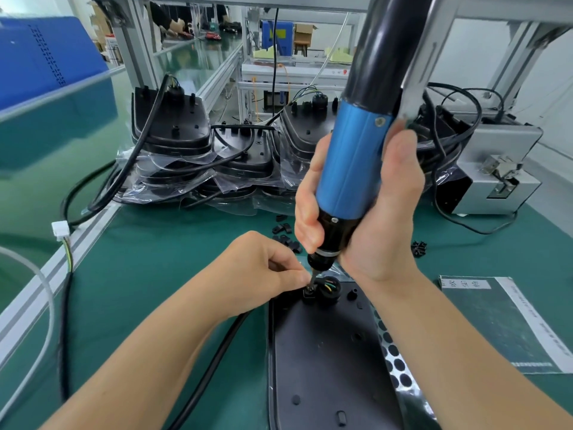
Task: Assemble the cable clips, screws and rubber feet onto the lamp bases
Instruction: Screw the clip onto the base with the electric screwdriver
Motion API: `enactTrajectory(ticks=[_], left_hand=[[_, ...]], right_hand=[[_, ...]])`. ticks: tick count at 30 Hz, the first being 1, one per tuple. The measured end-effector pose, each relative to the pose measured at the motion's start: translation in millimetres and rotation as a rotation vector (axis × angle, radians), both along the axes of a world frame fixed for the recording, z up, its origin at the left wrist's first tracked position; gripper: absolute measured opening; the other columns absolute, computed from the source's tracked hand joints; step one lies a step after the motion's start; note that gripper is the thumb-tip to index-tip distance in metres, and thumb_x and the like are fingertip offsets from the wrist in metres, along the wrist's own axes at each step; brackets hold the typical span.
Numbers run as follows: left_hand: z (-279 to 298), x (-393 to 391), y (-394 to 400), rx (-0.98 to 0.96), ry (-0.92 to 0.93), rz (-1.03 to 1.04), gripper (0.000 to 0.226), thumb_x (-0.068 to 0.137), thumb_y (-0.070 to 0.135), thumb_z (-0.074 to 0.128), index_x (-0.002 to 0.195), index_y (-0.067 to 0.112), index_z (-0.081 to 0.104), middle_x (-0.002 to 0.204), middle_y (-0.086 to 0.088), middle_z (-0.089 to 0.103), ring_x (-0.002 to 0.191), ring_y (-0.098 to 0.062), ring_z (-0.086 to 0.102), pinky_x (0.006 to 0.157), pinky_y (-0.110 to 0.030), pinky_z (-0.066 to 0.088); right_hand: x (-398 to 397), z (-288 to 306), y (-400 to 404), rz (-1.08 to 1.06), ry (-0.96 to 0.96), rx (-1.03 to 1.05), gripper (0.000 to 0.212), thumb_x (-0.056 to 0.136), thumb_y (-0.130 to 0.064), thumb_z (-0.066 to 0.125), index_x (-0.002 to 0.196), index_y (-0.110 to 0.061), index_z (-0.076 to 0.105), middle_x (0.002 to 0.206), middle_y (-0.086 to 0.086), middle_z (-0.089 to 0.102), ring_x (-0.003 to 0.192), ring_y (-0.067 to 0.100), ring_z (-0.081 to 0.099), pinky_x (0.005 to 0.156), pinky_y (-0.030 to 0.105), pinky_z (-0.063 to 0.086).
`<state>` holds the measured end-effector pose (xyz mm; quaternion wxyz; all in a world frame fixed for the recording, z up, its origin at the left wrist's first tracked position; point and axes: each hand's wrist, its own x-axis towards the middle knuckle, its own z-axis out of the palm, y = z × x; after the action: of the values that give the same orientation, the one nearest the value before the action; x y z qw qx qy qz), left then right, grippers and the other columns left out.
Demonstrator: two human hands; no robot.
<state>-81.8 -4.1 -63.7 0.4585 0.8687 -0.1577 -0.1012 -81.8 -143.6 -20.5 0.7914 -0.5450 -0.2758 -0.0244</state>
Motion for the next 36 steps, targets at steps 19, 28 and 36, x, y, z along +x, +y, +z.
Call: enactTrajectory(ticks=[19,28,36], left_hand=[[-6.1,-4.7,-2.0,-0.032,-0.014,0.067,0.018,0.081,0.025,0.075,0.064,0.033,0.073,0.067,0.012,0.071,0.059,0.004,0.061,0.061,-0.007,0.045],[-7.8,-4.5,-0.9,-0.029,-0.016,0.075,0.017,0.08,0.026,0.075,0.065,0.032,0.073,0.067,0.011,0.07,0.059,0.003,0.06,0.06,-0.008,0.045],[-7.0,-4.6,-0.7,-0.014,-0.016,0.076,0.019,0.08,0.025,0.074,0.062,0.032,0.073,0.064,0.006,0.068,0.055,-0.001,0.054,0.056,-0.01,0.043]], right_hand=[[3.8,-5.0,-5.5,0.194,-0.024,0.22,0.074,0.066,-0.077,0.054,0.088,-0.007,0.049,0.056,0.006,0.052,0.037,0.014,0.044,0.04,0.02,0.04],[6.7,-6.3,-5.9,0.181,-0.033,0.233,0.063,0.076,-0.068,0.049,0.087,-0.006,0.049,0.055,0.005,0.053,0.036,0.014,0.044,0.04,0.02,0.039],[6.7,-2.2,0.3,0.151,-0.004,0.114,0.077,0.064,-0.08,0.054,0.086,-0.007,0.05,0.057,0.008,0.053,0.039,0.017,0.045,0.043,0.022,0.04]])
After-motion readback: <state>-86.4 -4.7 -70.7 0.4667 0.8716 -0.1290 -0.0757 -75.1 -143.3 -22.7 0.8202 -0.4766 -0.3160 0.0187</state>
